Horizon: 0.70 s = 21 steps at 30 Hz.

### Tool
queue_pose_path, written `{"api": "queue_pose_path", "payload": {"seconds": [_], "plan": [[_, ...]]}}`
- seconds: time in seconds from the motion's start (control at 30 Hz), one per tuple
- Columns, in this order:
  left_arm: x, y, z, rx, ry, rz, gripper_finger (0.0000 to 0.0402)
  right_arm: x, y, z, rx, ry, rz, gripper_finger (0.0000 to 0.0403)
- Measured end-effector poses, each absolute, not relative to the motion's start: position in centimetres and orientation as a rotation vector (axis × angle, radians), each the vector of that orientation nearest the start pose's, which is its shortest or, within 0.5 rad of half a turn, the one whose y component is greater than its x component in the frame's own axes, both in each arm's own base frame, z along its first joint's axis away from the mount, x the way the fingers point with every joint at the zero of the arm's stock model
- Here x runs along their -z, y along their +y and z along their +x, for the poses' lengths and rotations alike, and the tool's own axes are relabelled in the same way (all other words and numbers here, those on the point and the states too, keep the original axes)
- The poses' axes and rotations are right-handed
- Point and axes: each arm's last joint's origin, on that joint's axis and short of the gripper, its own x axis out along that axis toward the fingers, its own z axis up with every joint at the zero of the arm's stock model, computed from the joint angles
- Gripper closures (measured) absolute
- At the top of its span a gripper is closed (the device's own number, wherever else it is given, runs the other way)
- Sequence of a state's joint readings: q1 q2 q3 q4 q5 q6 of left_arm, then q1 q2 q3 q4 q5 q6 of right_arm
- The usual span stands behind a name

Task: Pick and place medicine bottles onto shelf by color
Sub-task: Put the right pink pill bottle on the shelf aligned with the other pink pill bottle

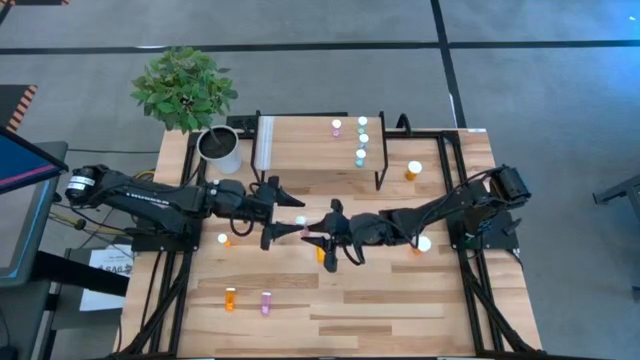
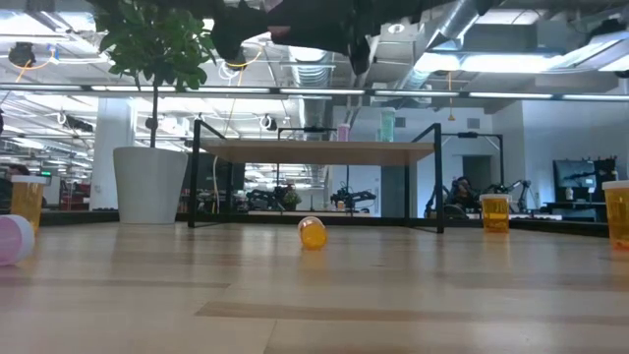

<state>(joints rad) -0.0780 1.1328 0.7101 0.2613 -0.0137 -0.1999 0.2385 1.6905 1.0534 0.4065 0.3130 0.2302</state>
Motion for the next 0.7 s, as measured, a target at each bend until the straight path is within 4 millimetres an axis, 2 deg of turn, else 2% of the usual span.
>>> {"api": "queue_pose_path", "payload": {"seconds": [0.23, 0.53, 0.7], "plan": [[-28.1, -1.9, 25.1, 0.049, 0.168, -0.190, 0.0102, -24.6, 8.0, 36.8, 0.099, 0.212, 0.166, 0.0284], [-27.4, -2.2, 26.3, 0.143, 0.158, -0.231, 0.0102, -24.7, 8.1, 36.8, 0.093, 0.208, 0.141, 0.0284], [-27.3, -2.2, 26.5, 0.135, 0.157, -0.238, 0.0102, -24.7, 8.3, 36.8, 0.090, 0.213, 0.141, 0.0284]]}}
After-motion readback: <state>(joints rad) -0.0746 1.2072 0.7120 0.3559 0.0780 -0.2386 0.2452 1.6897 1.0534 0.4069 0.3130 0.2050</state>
